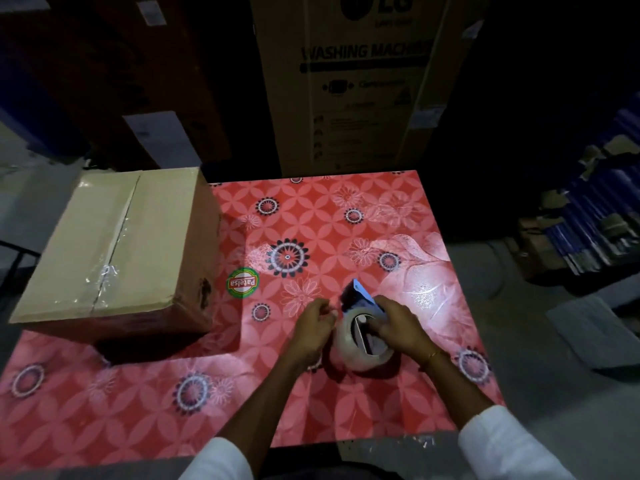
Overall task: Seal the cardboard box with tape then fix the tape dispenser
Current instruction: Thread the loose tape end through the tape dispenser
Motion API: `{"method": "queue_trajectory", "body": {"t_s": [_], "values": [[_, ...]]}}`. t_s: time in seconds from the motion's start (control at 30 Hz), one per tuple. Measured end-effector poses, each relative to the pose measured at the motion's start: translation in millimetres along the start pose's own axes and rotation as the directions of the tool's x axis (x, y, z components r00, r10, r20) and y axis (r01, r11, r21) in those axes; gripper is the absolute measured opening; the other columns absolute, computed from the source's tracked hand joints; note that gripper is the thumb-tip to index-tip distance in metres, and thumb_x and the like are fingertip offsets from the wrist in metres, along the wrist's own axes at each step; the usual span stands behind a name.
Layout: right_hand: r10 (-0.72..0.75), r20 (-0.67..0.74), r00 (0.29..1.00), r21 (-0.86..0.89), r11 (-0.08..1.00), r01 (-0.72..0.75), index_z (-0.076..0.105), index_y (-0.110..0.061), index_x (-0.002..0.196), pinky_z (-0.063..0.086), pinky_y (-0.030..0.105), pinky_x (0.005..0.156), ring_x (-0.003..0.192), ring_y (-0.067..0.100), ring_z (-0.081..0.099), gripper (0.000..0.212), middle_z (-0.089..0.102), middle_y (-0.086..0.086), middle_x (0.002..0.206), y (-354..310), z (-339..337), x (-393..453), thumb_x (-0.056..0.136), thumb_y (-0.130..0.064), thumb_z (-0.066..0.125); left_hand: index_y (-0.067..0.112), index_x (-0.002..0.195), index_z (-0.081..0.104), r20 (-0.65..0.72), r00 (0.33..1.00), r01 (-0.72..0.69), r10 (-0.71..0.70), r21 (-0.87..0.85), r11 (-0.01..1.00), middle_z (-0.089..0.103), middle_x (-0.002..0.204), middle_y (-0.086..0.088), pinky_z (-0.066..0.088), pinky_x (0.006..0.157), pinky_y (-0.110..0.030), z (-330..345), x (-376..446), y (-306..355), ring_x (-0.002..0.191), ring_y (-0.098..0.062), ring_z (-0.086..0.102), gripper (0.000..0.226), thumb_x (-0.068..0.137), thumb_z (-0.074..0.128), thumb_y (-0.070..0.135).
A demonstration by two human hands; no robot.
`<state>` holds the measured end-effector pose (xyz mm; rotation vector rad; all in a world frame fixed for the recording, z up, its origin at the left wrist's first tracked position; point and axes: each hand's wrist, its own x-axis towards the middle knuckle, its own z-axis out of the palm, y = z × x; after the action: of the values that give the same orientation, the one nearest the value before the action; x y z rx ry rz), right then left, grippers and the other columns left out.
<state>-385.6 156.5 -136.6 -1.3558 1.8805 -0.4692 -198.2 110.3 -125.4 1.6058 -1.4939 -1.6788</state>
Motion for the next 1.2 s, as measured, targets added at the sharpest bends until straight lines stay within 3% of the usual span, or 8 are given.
{"method": "queue_trajectory", "body": {"t_s": [0.1,0.3,0.63,0.7,0.8,0.93,1.03,1.2], "values": [[-0.026,0.093,0.995,0.437,0.899,-0.017,0.069,-0.023,0.106,0.05,0.024,0.073,0.089,0.014,0.069,0.017,0.075,-0.002,0.099,-1,11,-6,0.089,-0.024,0.072,0.008,0.133,0.051,0.073,0.992,0.119,-0.104,-0.235,0.965,0.061,0.122,-0.01,0.047,0.072,-0.021,-8,-2,0,0.1,-0.019,0.06,0.034,0.099,0.053,0.009],[-0.053,0.183,0.982,0.593,0.803,-0.068,0.071,-0.016,0.121,0.058,0.043,0.093,0.109,0.026,0.073,0.031,0.078,0.007,0.115,-5,39,-20,0.091,-0.013,0.065,0.012,0.111,0.074,0.198,0.977,0.157,-0.085,-0.388,0.908,0.074,0.111,-0.016,0.049,0.089,-0.044,-20,-9,-21,0.096,-0.03,0.068,0.02,0.097,0.061,0.017],[-0.083,0.301,0.95,0.621,0.773,-0.129,0.062,-0.018,0.131,0.054,0.024,0.075,0.095,0.016,0.07,0.044,0.07,0.011,0.124,-16,26,-16,0.092,0.003,0.059,0.011,0.12,0.069,0.163,0.983,0.143,-0.09,-0.347,0.927,0.074,0.117,-0.011,0.05,0.095,-0.04,-28,-19,-29,0.104,-0.025,0.068,0.025,0.098,0.058,0.014],[-0.037,0.269,0.962,0.667,0.728,-0.158,0.063,-0.025,0.128,0.054,0.032,0.079,0.099,0.022,0.067,0.04,0.064,0.013,0.129,-18,23,-11,0.095,-0.002,0.06,0.011,0.123,0.068,0.182,0.978,0.154,-0.102,-0.305,0.94,0.074,0.114,-0.006,0.052,0.09,-0.031,-30,-21,-27,0.101,-0.02,0.068,0.026,0.099,0.058,0.014],[-0.042,0.206,0.978,0.577,0.812,-0.087,0.065,-0.025,0.121,0.059,0.036,0.09,0.106,0.024,0.071,0.028,0.067,0.007,0.123,-25,23,-7,0.094,-0.015,0.07,0.011,0.123,0.065,0.213,0.967,0.197,-0.142,-0.267,0.943,0.074,0.103,-0.002,0.052,0.072,-0.021,-31,-24,-25,0.087,-0.012,0.069,0.026,0.099,0.057,0.016],[-0.12,0.081,0.989,0.393,0.916,0.079,0.07,-0.022,0.097,0.054,0.028,0.085,0.098,0.017,0.067,0.011,0.066,0.003,0.108,-32,30,-7,0.088,-0.018,0.076,0.009,0.124,0.063,0.232,0.958,0.221,-0.167,-0.232,0.947,0.072,0.096,0.0,0.049,0.058,-0.014,-31,-27,-25,0.076,-0.006,0.068,0.027,0.098,0.059,0.019],[-0.131,0.019,0.991,0.34,0.933,0.116,0.067,-0.026,0.08,0.047,0.028,0.078,0.091,0.023,0.062,0.016,0.061,0.006,0.1,-34,33,-5,0.088,-0.014,0.073,0.01,0.123,0.061,0.247,0.952,0.233,-0.18,-0.207,0.95,0.072,0.105,-0.004,0.051,0.07,-0.021,-30,-29,-25,0.089,-0.014,0.068,0.028,0.097,0.061,0.022],[-0.144,0.032,0.989,0.279,0.951,0.129,0.067,-0.018,0.082,0.05,0.031,0.076,0.084,0.017,0.061,0.009,0.063,0.004,0.096,-40,29,-6,0.09,-0.017,0.071,0.013,0.124,0.06,0.258,0.954,0.233,-0.155,-0.306,0.923,0.072,0.115,-0.011,0.052,0.093,-0.039,-29,-33,-23,0.105,-0.027,0.069,0.034,0.091,0.068,0.016]]}}
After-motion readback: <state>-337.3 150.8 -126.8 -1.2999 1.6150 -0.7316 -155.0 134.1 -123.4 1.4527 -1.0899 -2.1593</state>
